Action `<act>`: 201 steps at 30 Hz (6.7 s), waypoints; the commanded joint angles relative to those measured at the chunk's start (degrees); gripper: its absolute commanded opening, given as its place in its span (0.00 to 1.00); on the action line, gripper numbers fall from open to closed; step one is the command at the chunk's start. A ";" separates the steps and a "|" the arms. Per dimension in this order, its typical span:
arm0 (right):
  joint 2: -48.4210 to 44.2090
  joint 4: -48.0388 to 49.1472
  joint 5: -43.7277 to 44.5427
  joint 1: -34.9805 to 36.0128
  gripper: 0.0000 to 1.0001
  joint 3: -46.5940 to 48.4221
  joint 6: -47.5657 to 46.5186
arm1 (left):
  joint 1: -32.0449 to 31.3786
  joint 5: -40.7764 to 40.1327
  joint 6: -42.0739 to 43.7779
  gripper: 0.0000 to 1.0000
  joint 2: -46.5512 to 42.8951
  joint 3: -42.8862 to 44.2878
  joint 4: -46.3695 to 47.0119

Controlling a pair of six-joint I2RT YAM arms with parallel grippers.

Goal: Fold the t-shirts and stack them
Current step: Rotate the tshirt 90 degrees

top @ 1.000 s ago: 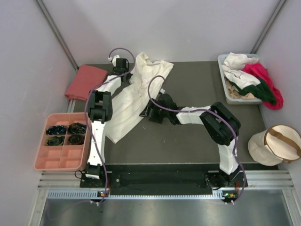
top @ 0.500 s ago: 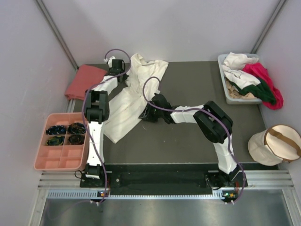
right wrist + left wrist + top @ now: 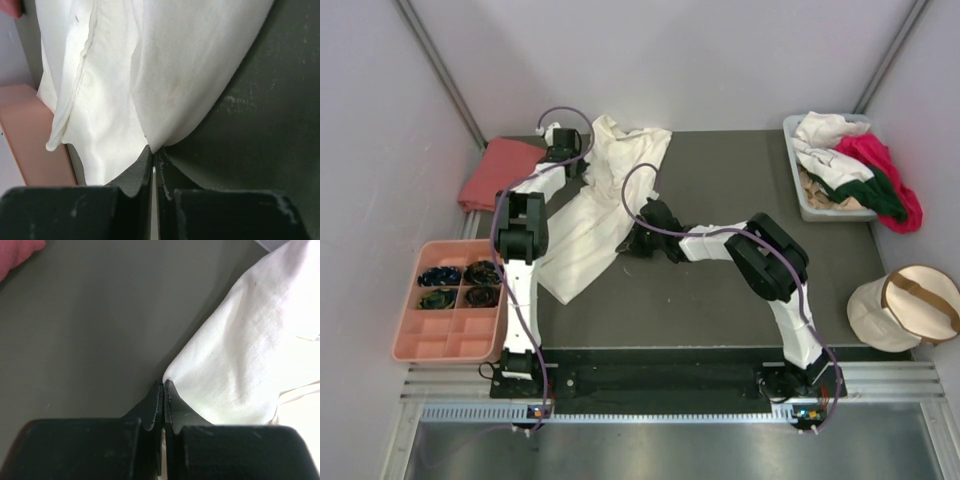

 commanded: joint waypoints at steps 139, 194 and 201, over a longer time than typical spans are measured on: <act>-52.62 -35.04 9.98 -12.50 0.65 -30.06 -28.82 | -58.70 -4.73 -33.11 0.06 -79.21 -87.82 -14.32; 16.45 -31.88 -15.41 -35.96 0.70 43.67 -31.90 | -10.19 8.10 16.89 0.82 -4.95 -11.81 17.14; 21.02 -32.84 -18.93 -36.23 0.69 49.13 -31.81 | -9.31 12.05 16.81 0.81 0.51 -4.67 15.82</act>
